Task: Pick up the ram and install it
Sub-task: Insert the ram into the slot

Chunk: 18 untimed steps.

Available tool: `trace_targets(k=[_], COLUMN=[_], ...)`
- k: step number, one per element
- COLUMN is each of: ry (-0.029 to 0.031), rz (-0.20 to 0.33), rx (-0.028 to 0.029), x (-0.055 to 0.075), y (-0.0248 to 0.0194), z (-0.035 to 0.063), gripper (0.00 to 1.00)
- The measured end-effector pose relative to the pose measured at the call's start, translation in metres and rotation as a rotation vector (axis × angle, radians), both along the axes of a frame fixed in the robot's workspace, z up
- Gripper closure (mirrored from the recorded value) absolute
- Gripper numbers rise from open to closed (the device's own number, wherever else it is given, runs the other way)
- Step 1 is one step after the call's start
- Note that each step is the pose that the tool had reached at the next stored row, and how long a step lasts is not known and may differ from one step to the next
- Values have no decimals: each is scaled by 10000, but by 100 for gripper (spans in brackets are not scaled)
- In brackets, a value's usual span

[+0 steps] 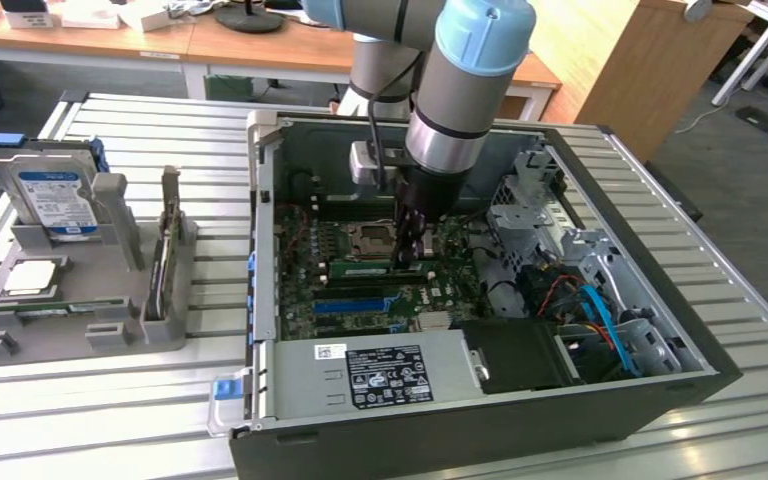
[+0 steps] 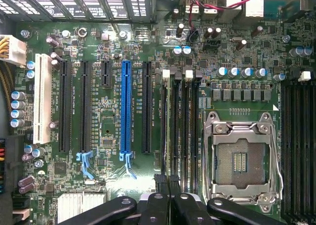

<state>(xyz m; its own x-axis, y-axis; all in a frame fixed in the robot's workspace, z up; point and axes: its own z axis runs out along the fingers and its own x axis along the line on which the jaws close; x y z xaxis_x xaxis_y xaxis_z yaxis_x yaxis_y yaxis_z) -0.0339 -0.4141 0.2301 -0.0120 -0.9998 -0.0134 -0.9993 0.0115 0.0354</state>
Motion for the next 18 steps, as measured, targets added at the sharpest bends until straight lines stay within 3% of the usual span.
trace_targets(k=[18], ry=[0], rz=[-1], rx=[1], x=[0], y=[-6], z=[-7], gripper=[88])
